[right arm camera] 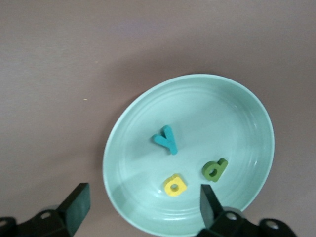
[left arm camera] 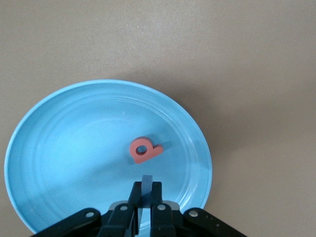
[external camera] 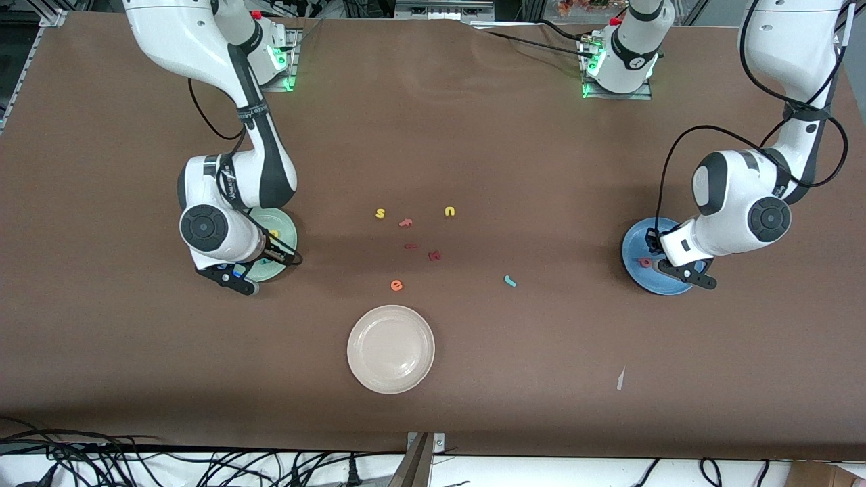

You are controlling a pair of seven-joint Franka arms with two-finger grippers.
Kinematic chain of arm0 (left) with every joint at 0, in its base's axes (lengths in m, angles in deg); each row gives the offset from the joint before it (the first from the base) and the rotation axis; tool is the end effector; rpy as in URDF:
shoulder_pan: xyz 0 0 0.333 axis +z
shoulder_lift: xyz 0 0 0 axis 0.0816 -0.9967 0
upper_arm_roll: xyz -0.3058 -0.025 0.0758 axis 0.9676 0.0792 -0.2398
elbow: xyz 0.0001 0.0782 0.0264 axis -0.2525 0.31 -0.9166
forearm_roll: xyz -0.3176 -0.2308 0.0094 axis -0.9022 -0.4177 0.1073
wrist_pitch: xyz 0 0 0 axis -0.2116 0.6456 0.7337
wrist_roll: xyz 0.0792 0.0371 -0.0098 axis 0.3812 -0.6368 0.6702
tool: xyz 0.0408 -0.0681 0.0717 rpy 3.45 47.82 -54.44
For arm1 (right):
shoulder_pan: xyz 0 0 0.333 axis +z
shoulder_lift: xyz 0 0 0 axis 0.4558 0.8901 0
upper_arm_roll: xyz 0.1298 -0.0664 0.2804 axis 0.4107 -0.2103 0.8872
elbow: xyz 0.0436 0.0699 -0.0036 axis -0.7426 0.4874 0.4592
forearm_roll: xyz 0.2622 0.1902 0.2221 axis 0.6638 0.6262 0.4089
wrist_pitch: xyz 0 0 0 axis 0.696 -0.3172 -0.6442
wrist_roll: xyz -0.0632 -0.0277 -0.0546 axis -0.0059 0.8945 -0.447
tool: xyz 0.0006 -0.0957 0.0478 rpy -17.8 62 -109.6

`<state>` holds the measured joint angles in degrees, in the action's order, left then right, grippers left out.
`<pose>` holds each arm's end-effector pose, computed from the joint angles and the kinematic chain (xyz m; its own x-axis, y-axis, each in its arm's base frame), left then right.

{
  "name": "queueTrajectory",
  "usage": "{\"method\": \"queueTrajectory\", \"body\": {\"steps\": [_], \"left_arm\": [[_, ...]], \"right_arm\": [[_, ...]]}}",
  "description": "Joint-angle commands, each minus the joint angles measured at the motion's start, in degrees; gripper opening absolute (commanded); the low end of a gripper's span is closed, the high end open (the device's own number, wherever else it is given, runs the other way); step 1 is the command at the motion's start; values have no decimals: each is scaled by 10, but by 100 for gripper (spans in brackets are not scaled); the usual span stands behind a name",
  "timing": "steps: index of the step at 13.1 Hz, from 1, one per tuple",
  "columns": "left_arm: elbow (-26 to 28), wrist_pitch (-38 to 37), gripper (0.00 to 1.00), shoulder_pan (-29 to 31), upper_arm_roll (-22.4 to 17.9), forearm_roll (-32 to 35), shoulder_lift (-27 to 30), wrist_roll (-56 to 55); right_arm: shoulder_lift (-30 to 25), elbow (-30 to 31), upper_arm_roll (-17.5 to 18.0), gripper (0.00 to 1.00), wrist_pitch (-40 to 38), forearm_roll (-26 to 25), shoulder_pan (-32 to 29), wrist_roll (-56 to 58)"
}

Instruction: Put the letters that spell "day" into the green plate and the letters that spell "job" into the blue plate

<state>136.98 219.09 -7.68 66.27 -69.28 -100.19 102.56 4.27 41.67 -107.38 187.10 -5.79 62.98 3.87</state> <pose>0.5827 0.0127 0.2278 0.9246 -0.3474 -0.1562 -0.3377 -0.9373 0.0858 0.6130 0.1688 0.2539 0.9091 -0.4004 -0.1150 -0.3775 -0.9085 0.1792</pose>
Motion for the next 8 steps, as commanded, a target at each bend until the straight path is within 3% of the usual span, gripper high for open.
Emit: {"method": "queueTrajectory", "body": {"steps": [1,5,8], "left_arm": [[0,-3,54,-2,0,16,2,8],[-2,-2,59,-14,12,-1,2,-1],[-9,4,59,-57,26,-117,4,-2]], "right_arm": [[-61,2,1,100,-43,10,-2,38],[-126,-57,-23,100,-164,9,-4,151],[-142,-165,-60,100,-302,0,-4,220]]}}
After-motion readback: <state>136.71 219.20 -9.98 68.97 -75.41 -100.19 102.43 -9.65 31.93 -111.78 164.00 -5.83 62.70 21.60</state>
